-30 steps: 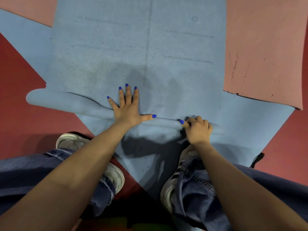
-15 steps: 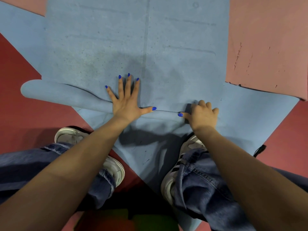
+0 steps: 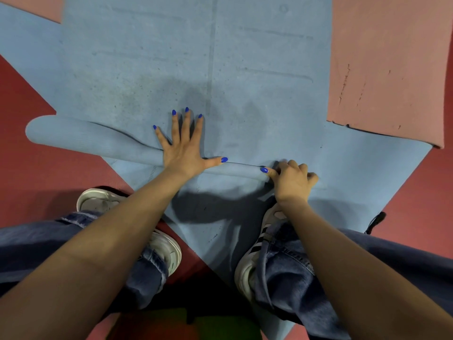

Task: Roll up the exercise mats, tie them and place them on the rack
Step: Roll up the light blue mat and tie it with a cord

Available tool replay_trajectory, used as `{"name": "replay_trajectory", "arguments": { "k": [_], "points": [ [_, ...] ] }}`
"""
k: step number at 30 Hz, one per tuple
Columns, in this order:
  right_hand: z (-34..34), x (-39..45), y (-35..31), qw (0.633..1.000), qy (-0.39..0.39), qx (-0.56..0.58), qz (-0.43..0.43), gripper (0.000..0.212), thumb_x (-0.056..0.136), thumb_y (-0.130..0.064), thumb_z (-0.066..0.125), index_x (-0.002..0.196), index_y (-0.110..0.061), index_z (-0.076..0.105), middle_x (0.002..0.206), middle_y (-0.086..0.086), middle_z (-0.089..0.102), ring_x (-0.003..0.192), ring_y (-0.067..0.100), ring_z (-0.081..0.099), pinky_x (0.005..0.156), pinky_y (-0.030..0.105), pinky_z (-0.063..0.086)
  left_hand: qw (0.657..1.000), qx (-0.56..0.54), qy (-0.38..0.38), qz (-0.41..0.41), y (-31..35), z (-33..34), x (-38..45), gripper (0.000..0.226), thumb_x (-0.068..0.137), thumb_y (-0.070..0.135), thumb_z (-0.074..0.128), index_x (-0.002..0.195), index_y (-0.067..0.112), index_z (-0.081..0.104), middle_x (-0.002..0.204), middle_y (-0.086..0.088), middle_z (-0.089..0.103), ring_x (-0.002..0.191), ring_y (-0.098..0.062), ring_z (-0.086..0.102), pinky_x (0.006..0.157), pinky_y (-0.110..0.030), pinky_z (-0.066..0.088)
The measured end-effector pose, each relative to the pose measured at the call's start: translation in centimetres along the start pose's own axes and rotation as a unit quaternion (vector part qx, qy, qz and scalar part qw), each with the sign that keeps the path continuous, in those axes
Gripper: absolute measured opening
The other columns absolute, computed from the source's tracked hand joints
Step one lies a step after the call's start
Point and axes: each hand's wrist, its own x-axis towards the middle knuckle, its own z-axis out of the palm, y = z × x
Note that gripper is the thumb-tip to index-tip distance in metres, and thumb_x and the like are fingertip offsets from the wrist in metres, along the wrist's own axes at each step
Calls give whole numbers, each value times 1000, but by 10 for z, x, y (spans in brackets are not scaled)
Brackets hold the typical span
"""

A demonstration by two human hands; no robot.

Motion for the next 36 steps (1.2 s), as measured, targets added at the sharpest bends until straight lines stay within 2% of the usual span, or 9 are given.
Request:
{"name": "replay_trajectory", "arguments": {
  "k": [8, 11, 13, 15, 17, 20, 27, 33, 36],
  "points": [
    [10, 16, 17, 971, 19, 235, -44, 47, 76, -58, 61, 77, -13, 48, 81, 9, 54, 83, 32, 52, 79, 40, 38, 999, 8, 28, 37, -3, 2, 1, 120, 61, 90, 39, 154, 23, 0, 161, -2, -9, 146, -27, -17, 109, -68, -10],
    [11, 19, 18, 966, 59, 246, -62, 50, 72, -53, 71, 74, -9, 47, 81, 9, 44, 81, 31, 47, 77, 39, 38, 994, 2, 90, 65, -8, 11, 4, 111, 63, 86, 44, 150, 21, 25, 158, -6, 17, 147, -26, 4, 111, -59, -10],
    [12, 20, 19, 970, 78, 217, -74, 64, 71, -69, 56, 72, -5, 52, 85, 13, 47, 85, 33, 47, 78, 37, 37, 970, 24, 198, 140, -14, 18, 6, 76, 71, 76, 49, 120, 18, 60, 131, -10, 52, 125, -28, 42, 108, -48, 15],
    [17, 18, 20, 970, 108, 205, -79, 82, 69, -82, 38, 82, -4, 59, 99, 19, 52, 93, 37, 49, 82, 38, 35, 929, 76, 285, 223, -18, 24, 5, 47, 83, 60, 46, 84, 17, 65, 94, -7, 61, 83, -29, 57, 81, -37, 28],
    [17, 16, 18, 974, 108, 189, -68, 89, 68, -81, 38, 117, -10, 60, 133, 23, 43, 123, 41, 40, 100, 50, 28, 899, 69, 316, 296, -20, 25, 7, 31, 90, 47, 48, 78, 18, 55, 76, -6, 57, 65, -28, 53, 67, -34, 26],
    [8, 26, 20, 992, 29, 118, -31, 100, 69, -76, 52, 151, -30, 18, 159, 15, -4, 146, 29, -6, 108, 64, -3, 877, 37, 327, 350, -21, 27, 12, 22, 92, 39, 51, 81, 19, 48, 72, -5, 56, 64, -28, 53, 63, -33, 30],
    [8, 48, 11, 998, 12, -24, -65, 88, 79, -77, 21, 151, -33, -7, 159, 9, -12, 146, 25, -12, 110, 66, -6, 856, 59, 334, 391, -29, 28, 11, 34, 89, 55, 51, 90, 22, 43, 92, 0, 36, 72, -23, 44, 64, -34, 34],
    [11, 48, 16, 997, 24, -17, -78, 84, 80, -76, 15, 150, -36, -6, 159, 8, -12, 146, 25, -11, 110, 65, -6, 848, 122, 329, 396, -47, 22, 10, 27, 94, 43, 49, 85, 18, 42, 81, -6, 52, 65, -26, 49, 64, -35, 30],
    [11, 47, 15, 996, 20, -17, -80, 82, 81, -76, 15, 150, -37, -6, 159, 7, -11, 146, 24, -11, 110, 64, -6, 877, 197, 343, 272, -73, 16, 0, 22, 94, 29, 51, 79, 14, 45, 75, -10, 54, 67, -27, 42, 63, -38, 26]
  ]
}}
